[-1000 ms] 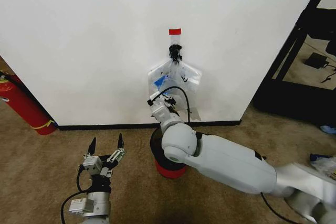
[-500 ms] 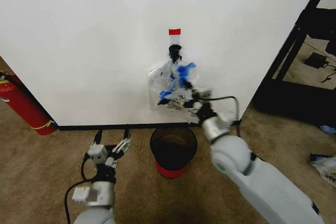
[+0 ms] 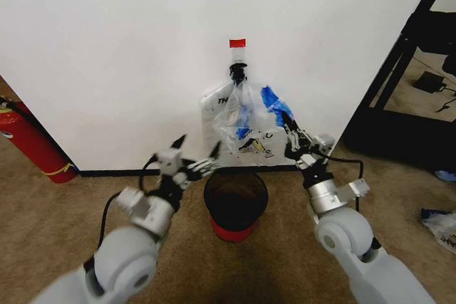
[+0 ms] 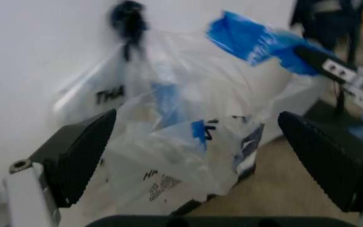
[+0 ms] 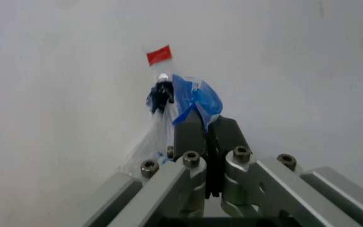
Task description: Pick up the garbage bag from the wall and place it over the trash bin.
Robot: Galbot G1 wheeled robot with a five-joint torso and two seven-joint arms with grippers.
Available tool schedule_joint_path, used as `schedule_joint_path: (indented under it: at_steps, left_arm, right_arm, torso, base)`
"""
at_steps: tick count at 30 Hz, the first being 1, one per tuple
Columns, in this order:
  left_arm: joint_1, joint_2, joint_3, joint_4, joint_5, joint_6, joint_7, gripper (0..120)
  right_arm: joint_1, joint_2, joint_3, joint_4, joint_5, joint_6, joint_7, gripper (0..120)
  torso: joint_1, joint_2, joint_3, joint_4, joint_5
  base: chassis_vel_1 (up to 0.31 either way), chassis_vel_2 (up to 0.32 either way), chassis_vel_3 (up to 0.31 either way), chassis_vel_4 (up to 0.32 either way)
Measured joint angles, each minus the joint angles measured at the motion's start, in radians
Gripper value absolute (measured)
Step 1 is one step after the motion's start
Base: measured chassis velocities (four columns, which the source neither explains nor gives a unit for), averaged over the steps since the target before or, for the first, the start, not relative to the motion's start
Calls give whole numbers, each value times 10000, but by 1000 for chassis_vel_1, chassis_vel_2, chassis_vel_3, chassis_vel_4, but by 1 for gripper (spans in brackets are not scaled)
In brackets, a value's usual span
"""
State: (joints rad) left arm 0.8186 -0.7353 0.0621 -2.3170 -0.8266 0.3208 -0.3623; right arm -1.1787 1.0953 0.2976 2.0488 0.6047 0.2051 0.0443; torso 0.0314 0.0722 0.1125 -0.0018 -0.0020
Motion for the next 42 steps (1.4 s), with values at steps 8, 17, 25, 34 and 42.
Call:
schedule_joint_path:
  at_steps: [8,17,25,34,42]
  left_arm:
    - [-4228,845,2109,417,-1708,2139,-337,100]
    - [-8849,-549,5694,2284,-2618,3594,-514,100]
    - [-10074,-739,7317,2981,-2653,4095,-361,98]
    - [-10427,-676,8024,2791,-2784,4219,-247,86]
    - [-10557,-1052,8563,3086,-2705,4192,-419,58]
  right_arm:
    - [250,-55,-334,201,-15,-90,-6,0]
    - [-192,-411,-103,1088,-99,-241,48,0]
    - [-547,-643,350,1513,9,-272,51,0]
    - [-481,-912,533,1458,-6,-258,115,0]
    - [-517,-958,575,1516,41,-260,237,0]
  torso:
    - [0,0,0,11,-4]
    - [1,0,0,-6,3]
    - [0,0,0,7,1]
    - [-1,0,-1,4,2]
    - [-1,-1,-1,0,2]
  base:
    - [0,0,0,0]
    - [0,0,0,0]
    - [0,0,0,0]
    - [0,0,0,0]
    - [0,0,0,0]
